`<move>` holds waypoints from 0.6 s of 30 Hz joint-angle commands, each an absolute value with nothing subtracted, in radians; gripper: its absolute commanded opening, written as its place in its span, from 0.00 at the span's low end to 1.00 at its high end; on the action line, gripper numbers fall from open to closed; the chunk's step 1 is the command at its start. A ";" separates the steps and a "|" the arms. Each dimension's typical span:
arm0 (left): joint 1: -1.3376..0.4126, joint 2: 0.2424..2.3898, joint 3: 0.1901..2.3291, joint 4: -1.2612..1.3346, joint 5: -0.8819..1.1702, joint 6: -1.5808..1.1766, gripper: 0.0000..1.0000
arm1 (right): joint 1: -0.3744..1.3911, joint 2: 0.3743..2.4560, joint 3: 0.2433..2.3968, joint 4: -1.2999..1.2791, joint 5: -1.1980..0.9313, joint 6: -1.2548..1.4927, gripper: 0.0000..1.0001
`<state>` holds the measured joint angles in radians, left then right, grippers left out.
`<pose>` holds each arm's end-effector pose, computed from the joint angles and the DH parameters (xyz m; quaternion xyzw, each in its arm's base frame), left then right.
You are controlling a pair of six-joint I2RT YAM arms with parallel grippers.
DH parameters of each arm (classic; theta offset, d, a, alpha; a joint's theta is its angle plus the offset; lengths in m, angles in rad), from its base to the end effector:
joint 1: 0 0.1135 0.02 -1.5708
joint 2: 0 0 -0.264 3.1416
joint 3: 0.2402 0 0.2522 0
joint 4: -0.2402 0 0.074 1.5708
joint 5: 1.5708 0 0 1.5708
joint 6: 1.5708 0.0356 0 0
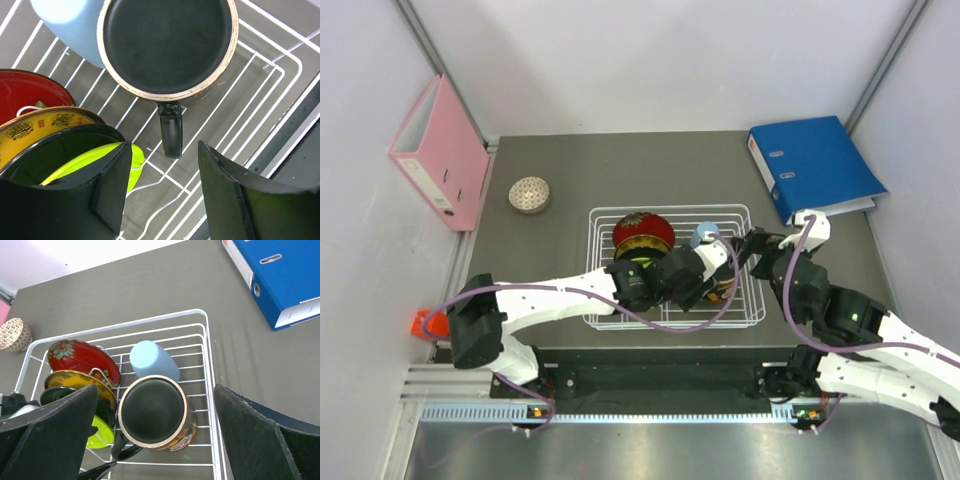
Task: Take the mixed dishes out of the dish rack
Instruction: Pick up the cup from the dish rack.
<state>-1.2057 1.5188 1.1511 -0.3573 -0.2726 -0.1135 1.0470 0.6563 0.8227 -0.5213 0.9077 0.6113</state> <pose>0.1294 -0.3118 0.2733 0.4216 0.8010 -0.1513 0.3972 0.0905 0.1006 0.3410 0.0851 0.7744 0.1354 0.6121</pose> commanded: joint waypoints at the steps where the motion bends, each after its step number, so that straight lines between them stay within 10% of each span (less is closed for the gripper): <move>1: -1.212 1.555 1.157 -0.290 -0.212 -0.068 0.61 | 1.060 0.650 0.810 -0.485 0.882 0.621 1.00; 18: -1.209 1.720 1.151 -0.210 -0.135 -0.063 0.61 | 1.061 0.635 0.765 -0.474 0.856 0.632 1.00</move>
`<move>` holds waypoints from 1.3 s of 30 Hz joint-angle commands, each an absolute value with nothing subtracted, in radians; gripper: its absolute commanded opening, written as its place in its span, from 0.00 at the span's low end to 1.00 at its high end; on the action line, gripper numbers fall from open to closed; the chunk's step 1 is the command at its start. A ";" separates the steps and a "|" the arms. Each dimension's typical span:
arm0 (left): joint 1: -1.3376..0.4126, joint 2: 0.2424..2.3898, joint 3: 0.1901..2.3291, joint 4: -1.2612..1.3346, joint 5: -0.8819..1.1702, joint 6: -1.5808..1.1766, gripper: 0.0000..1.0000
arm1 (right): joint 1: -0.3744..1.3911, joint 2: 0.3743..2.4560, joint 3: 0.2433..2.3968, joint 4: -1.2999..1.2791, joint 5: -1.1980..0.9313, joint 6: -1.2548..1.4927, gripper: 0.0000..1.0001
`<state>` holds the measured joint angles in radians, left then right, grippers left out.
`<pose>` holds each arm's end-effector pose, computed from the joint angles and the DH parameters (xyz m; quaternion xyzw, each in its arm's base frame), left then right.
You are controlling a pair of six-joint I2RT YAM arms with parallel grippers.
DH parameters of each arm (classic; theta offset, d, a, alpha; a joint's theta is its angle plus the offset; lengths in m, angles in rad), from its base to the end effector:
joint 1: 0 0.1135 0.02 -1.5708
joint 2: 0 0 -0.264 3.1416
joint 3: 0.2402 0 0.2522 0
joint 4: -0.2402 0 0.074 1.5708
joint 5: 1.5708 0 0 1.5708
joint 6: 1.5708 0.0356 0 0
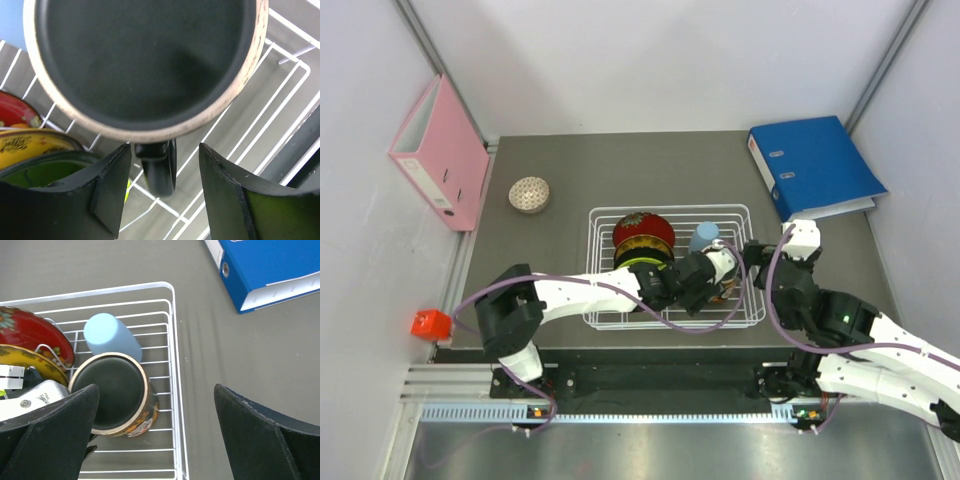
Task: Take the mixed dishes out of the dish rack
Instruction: Pick up the cup from the dish rack.
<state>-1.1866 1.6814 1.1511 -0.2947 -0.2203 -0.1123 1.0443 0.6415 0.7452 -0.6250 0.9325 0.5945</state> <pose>0.1439 -0.3351 0.2239 0.4392 0.8158 -0.1375 0.3503 0.0893 0.0967 0.3091 0.0471 0.8038 0.0614 0.5898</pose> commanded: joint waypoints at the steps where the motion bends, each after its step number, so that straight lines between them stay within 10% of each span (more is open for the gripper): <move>1: -1.209 1.727 1.149 -0.204 -0.133 -0.063 0.60 | 1.060 0.637 0.767 -0.476 0.854 0.632 1.00; 17: -1.204 1.738 1.144 -0.225 -0.115 -0.045 0.00 | 1.060 0.643 0.750 -0.468 0.850 0.637 1.00; 39: -1.204 1.499 1.425 -0.367 -0.264 0.100 0.00 | 1.060 0.623 0.937 -0.449 0.908 0.525 1.00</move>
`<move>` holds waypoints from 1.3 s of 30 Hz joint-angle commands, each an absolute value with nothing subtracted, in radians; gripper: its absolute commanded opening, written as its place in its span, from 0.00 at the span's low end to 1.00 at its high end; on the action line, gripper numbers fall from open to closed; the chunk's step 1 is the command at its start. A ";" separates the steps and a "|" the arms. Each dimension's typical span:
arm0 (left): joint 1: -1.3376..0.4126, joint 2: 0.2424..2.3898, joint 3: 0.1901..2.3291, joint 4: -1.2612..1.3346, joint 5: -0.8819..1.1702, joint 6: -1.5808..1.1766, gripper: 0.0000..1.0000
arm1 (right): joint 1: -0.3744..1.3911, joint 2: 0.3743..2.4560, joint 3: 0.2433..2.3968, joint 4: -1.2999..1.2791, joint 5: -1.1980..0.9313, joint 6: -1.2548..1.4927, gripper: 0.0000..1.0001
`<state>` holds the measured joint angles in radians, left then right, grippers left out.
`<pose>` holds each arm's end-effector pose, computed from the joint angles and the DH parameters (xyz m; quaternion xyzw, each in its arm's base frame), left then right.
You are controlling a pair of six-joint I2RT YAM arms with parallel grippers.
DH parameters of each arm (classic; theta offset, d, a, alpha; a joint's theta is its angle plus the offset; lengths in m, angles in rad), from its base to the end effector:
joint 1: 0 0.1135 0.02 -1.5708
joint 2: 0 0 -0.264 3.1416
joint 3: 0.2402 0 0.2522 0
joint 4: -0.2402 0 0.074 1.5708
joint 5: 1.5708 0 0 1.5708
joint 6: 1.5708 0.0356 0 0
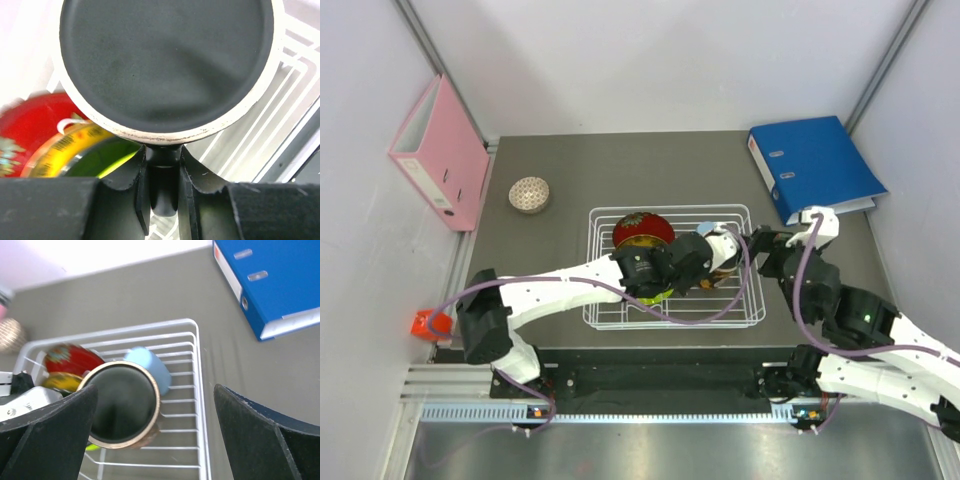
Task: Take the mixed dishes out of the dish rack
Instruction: Pick up the cup from the dish rack.
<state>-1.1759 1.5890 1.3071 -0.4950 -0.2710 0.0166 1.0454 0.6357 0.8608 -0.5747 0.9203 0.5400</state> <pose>0.1450 -0.3231 0.2910 0.4699 0.7854 -0.1056 0.3887 0.0861 0.0920 0.3507 0.0630 0.7744 0.1105 0.6197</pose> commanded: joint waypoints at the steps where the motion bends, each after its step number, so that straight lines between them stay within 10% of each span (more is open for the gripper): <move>1: -1.203 1.502 1.431 -0.371 -0.259 0.095 0.00 | 1.060 0.621 0.939 -0.445 0.908 0.525 1.00; 27: -0.726 1.207 1.161 0.181 0.400 -0.759 0.00 | 1.060 0.443 0.847 -0.357 0.847 0.506 1.00; 39: -0.561 1.242 1.028 0.911 0.569 -1.461 0.00 | 1.060 0.456 0.738 -0.103 0.762 0.411 1.00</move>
